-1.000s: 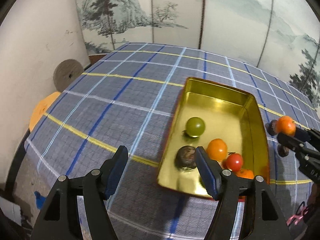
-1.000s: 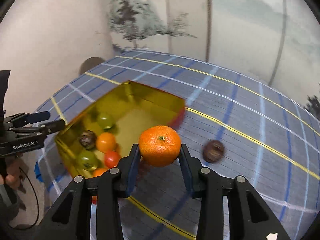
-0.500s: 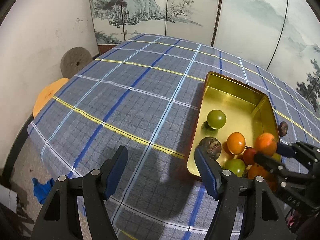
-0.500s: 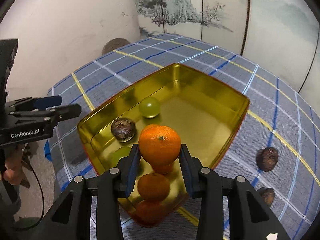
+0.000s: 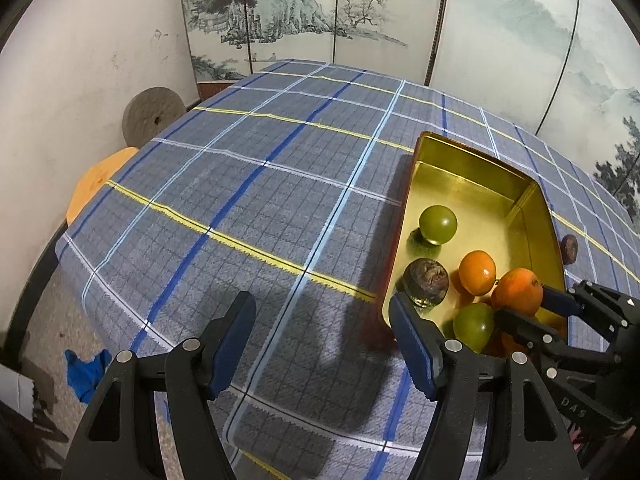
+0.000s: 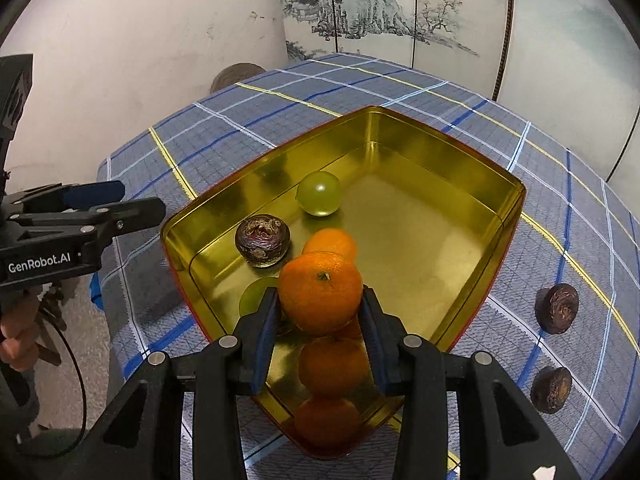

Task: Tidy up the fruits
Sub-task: 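Carry the orange with the right tool into the tin and release it, then reach the right tool to a brown fruit and close on it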

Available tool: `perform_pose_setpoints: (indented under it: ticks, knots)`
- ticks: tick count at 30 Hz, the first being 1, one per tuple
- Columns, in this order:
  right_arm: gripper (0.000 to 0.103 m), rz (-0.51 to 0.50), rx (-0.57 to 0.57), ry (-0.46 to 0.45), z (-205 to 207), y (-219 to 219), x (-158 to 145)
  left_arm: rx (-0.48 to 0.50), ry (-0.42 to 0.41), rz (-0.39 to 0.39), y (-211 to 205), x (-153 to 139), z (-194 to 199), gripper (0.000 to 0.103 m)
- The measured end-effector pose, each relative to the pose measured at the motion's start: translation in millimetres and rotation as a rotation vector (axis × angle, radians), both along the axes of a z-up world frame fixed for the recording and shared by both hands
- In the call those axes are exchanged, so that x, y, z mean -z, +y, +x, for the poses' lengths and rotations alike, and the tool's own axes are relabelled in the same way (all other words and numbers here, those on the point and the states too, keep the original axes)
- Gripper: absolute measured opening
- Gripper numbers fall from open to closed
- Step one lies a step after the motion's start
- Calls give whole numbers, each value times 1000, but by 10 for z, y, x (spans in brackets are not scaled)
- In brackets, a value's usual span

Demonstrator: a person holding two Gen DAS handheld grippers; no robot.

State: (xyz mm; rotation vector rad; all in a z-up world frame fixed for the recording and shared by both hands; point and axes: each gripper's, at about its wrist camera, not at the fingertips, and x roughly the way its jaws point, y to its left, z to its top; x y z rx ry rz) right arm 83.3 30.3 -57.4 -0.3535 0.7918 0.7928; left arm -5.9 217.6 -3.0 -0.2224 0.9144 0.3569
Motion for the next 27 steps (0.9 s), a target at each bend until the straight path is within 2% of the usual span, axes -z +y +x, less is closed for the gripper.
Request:
perform_pose_setpoints:
  ticks: [12, 15, 21, 27]
  knots:
    - [38, 1, 21, 2, 4, -38, 6, 39, 10, 8, -74, 5, -45, 70]
    - [42, 2, 20, -2, -7, -32, 2, 43, 15, 3, -91, 18, -43, 70]
    - [43, 0, 14, -16, -67, -32, -17, 52, 14, -2, -128, 3, -48, 70]
    - [43, 51, 40, -43, -129, -213, -166, 66, 3, -1, -193, -44, -33, 70]
